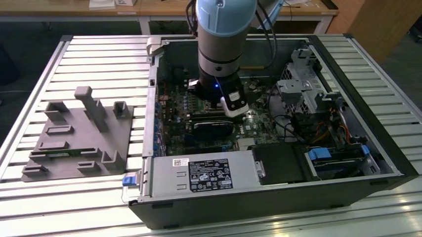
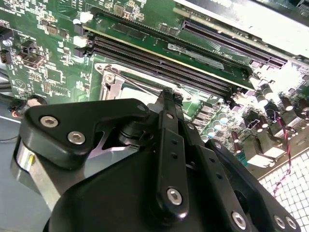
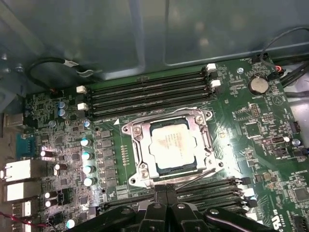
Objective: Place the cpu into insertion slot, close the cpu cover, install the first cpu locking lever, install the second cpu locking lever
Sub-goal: 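Install the second cpu locking lever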
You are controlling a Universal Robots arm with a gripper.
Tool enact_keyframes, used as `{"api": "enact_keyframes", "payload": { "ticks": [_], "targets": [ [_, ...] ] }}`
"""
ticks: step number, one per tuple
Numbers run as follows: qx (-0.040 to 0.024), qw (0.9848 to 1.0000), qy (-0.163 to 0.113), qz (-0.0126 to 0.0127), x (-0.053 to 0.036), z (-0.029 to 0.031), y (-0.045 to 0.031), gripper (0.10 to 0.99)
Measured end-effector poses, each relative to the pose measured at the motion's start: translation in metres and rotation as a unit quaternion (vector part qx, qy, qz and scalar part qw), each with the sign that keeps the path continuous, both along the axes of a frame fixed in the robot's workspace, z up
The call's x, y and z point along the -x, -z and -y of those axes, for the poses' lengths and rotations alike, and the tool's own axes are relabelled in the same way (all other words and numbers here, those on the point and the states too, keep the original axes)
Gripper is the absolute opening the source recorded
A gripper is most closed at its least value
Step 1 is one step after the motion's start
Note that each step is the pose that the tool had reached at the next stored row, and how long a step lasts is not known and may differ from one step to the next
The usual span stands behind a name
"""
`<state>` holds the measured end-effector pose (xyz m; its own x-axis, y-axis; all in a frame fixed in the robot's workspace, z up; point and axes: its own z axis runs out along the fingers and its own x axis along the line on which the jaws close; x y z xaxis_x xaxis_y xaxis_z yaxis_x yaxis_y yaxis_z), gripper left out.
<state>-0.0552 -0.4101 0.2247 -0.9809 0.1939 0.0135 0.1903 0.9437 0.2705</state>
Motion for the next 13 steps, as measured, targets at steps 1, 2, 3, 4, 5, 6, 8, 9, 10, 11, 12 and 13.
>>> {"api": "enact_keyframes", "payload": {
  "ticks": [1, 2, 3, 4, 5, 6, 8, 9, 10, 11, 12, 13],
  "targets": [
    [-0.0004, 1.0000, 0.000, 0.0000, 0.0005, 0.0000, 0.0004, 0.106],
    [-0.0011, 1.0000, 0.000, 0.0000, 0.0006, 0.0000, 0.0006, 0.106],
    [-0.0031, 1.0000, 0.000, 0.0001, 0.0006, 0.0003, 0.0008, 0.106],
    [-0.0060, 1.0000, 0.000, 0.0001, 0.0006, 0.0010, 0.0008, 0.106],
    [-0.0088, 1.0000, 0.000, 0.0000, 0.0007, 0.0019, 0.0009, 0.106],
    [-0.0114, 0.9999, 0.000, 0.0000, 0.0008, 0.0030, 0.0009, 0.106],
    [-0.0164, 0.9999, 0.000, 0.0001, 0.0011, 0.0054, 0.0012, 0.106],
    [-0.0184, 0.9998, 0.000, 0.0000, 0.0011, 0.0069, 0.0012, 0.106],
    [-0.0204, 0.9998, 0.000, 0.0000, 0.0012, 0.0086, 0.0013, 0.106],
    [-0.0222, 0.9998, 0.000, 0.0000, 0.0013, 0.0102, 0.0014, 0.106],
    [-0.0240, 0.9997, 0.000, 0.0000, 0.0015, 0.0116, 0.0015, 0.106],
    [-0.0257, 0.9997, 0.000, 0.0000, 0.0017, 0.0127, 0.0017, 0.106]
  ]
}}
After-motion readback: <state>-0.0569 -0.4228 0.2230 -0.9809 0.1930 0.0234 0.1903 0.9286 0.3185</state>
